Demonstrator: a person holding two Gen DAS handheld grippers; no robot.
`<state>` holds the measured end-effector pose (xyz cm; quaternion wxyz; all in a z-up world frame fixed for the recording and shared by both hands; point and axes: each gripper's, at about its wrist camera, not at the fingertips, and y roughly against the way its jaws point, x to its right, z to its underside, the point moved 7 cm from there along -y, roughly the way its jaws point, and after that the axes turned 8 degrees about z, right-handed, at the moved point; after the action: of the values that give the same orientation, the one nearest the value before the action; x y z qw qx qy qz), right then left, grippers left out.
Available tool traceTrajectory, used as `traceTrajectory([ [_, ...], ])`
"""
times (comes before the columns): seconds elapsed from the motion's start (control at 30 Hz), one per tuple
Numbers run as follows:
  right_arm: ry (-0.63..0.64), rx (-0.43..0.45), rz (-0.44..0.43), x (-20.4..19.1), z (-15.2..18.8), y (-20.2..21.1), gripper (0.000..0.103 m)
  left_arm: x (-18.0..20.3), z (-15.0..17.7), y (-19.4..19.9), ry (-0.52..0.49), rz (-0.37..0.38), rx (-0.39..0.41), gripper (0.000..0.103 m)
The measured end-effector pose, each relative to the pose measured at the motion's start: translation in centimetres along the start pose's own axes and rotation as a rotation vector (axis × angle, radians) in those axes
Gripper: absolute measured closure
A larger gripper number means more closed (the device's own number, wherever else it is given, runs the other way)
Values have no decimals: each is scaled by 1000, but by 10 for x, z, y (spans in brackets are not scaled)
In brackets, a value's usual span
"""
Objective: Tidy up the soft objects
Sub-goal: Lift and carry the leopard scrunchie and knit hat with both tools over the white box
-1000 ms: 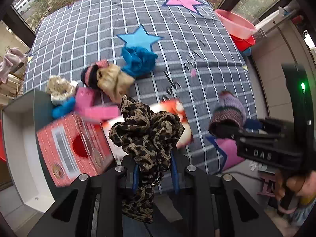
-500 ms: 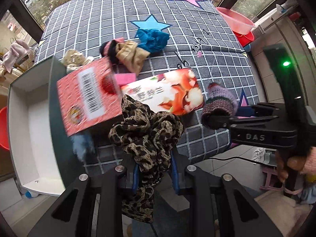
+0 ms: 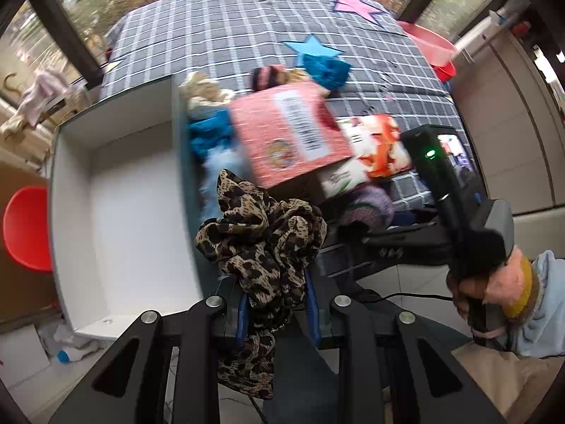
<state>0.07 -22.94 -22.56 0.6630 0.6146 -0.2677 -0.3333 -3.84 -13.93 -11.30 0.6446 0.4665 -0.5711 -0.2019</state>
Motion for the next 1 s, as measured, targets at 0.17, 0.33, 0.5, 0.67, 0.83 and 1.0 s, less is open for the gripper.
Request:
traceTrajectory([
  [0.17,-56,66,30,8,-14,14,47,-26,16,46,58,-23,23,75],
  [0.33,-17,89,39,5,-4,41,47,-55,21,84,115,-45,58,75],
  [0.5,77,108,31,-20,13,72,47,-83,26,112,147,-68,76,75],
  [0.67,178,145,26,-58,18,96,47,-105,31,139,179,-79,94,75],
  [0.83,262,186,16,-102,19,109,47,-128,35,165,200,-115,127,75],
  [1.0,325,221,2,-149,7,114,47,-153,51,195,238,-150,154,75],
])
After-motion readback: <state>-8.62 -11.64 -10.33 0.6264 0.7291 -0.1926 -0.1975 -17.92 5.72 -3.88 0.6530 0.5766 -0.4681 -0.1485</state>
